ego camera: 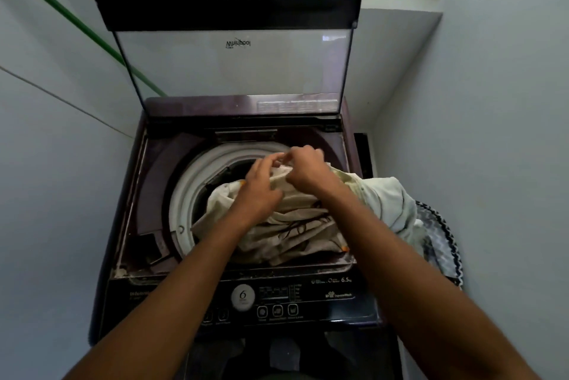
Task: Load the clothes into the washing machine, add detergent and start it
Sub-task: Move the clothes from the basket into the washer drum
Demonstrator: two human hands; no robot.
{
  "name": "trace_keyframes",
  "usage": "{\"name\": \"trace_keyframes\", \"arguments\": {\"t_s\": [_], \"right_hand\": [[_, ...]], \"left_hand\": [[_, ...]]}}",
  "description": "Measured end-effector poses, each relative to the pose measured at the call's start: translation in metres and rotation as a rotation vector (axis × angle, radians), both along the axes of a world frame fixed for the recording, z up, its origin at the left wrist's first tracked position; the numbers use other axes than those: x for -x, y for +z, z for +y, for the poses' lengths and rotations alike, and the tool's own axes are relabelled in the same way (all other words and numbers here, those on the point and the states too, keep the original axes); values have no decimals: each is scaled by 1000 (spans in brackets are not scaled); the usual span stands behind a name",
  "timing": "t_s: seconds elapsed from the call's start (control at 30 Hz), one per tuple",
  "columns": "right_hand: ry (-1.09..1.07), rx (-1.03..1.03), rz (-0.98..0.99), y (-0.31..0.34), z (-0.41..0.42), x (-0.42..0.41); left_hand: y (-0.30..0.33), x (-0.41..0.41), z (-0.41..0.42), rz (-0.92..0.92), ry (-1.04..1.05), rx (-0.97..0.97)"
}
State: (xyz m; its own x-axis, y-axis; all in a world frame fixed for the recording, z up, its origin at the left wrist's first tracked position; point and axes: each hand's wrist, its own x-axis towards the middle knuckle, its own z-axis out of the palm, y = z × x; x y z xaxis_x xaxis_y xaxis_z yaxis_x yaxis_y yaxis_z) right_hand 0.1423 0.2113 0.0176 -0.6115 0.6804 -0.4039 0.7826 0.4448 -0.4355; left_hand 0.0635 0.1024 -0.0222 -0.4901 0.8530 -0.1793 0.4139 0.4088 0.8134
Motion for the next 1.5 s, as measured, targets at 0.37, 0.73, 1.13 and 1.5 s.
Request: {"name": "trace_keyframes", "arguments": {"t_s": [0.37, 0.73, 1.13, 1.5], "right_hand": [[-212, 88, -345, -18, 65, -100], [8, 180, -640, -14, 78, -142], [-353, 204, 160, 32, 51, -66], [-235, 226, 367, 23, 4, 23]], "left_hand": [[-18, -67, 59, 304, -477, 340], [-11, -64, 65, 211, -203, 85], [9, -31, 37, 76, -31, 41], [17, 16, -14, -70, 258, -78]]}}
